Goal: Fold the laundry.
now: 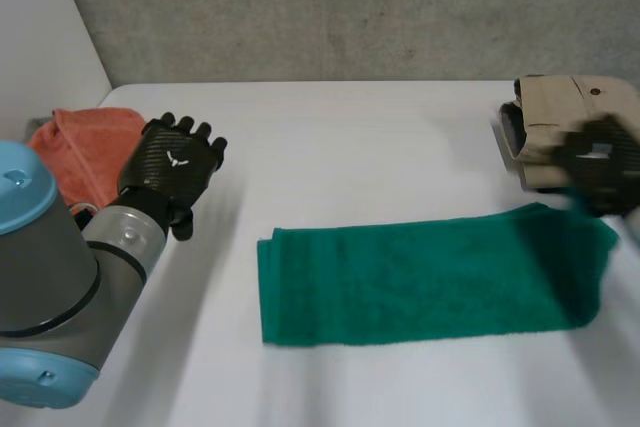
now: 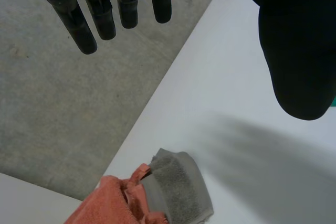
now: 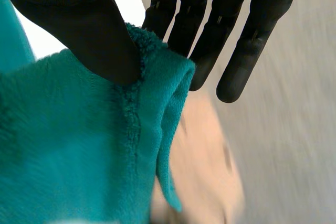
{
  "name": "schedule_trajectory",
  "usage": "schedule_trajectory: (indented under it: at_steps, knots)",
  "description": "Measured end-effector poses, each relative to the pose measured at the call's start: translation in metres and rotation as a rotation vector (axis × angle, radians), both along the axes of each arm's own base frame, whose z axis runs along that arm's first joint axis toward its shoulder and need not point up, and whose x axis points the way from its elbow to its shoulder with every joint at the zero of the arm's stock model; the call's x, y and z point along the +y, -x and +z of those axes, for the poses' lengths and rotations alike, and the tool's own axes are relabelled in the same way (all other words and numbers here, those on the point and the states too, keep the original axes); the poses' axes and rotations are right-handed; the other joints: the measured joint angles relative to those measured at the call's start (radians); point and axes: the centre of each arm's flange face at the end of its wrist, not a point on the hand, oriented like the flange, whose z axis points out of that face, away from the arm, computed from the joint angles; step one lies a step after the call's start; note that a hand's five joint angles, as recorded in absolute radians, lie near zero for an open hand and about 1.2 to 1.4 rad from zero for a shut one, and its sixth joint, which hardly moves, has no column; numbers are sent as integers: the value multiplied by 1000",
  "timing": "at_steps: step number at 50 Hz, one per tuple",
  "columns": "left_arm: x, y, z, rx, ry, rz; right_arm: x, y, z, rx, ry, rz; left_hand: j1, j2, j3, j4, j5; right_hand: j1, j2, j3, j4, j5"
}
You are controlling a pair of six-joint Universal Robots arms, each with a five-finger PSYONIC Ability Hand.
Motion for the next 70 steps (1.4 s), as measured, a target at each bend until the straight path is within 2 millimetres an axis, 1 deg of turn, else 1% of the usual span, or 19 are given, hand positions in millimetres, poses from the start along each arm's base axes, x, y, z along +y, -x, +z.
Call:
schedule_trajectory:
  at_steps: [7,9,10,14,16,17,20,22,26,30,33,43,46,48,50,53,59,64,70]
  knots:
    - [5,-2,5,8,10,1,98,-122,-3,-5,50,466,0,0,0,0,0,0,0,0,0,0]
    - [6,-3,5,9,8,0,118,-138,-11,4,38,545,0,0,0,0,0,0,0,0,0,0]
    - [8,-3,4,13,4,0,142,-156,-24,22,16,632,0,0,0,0,0,0,0,0,0,0]
    - [9,-3,3,27,-8,0,171,-176,-50,72,-25,732,0,0,0,0,0,0,0,0,0,0]
    - [9,-3,2,33,-12,0,176,-179,-57,88,-36,745,0,0,0,0,0,-59,-91,-93,-97,-80]
    - [9,-3,2,41,-17,1,178,-181,-64,102,-51,747,0,0,0,0,0,-295,-347,-343,-328,-310]
    - [9,-2,1,49,-21,1,177,-180,-66,101,-69,726,0,0,0,0,0,-677,-737,-725,-734,-730]
    - [8,-2,2,55,-20,0,171,-176,-58,67,-80,683,0,0,0,0,0,-861,-927,-931,-943,-906]
    - [8,1,6,63,-10,-6,148,-155,-24,-93,-123,557,0,0,0,0,0,-887,-967,-983,-994,-941]
    - [9,4,9,68,0,-16,131,-129,-2,-260,-225,438,0,0,0,0,0,-887,-967,-984,-995,-941]
    - [10,7,10,70,4,-26,123,-110,0,-321,-314,355,0,0,0,0,0,-887,-967,-984,-995,-941]
    - [17,15,4,66,-4,-59,92,-45,-47,-82,-444,99,0,0,0,0,0,-829,-899,-912,-930,-884]
    - [18,17,0,63,-10,-65,81,-28,-64,1,-467,46,0,0,0,0,0,-508,-576,-593,-601,-559]
    - [19,18,-1,61,-13,-68,76,-22,-70,27,-474,28,0,0,0,0,0,-207,-178,-208,-215,-185]
    - [19,18,-2,61,-14,-68,73,-21,-73,32,-473,23,0,0,0,0,0,-70,-38,-62,-68,-36]
    - [19,18,-1,62,-11,-67,69,-27,-68,12,-445,34,0,0,0,0,0,-2,2,-9,-10,10]
    - [19,17,5,69,5,-64,75,-64,-30,-121,-326,142,0,0,0,0,0,-2,2,-4,-2,10]
    - [20,17,14,84,30,-63,105,-109,2,-241,-286,321,0,0,0,0,0,-2,2,-4,0,15]
    - [22,15,19,106,35,-59,161,-161,-10,-230,-370,543,0,0,0,0,0,-2,2,-4,0,17]
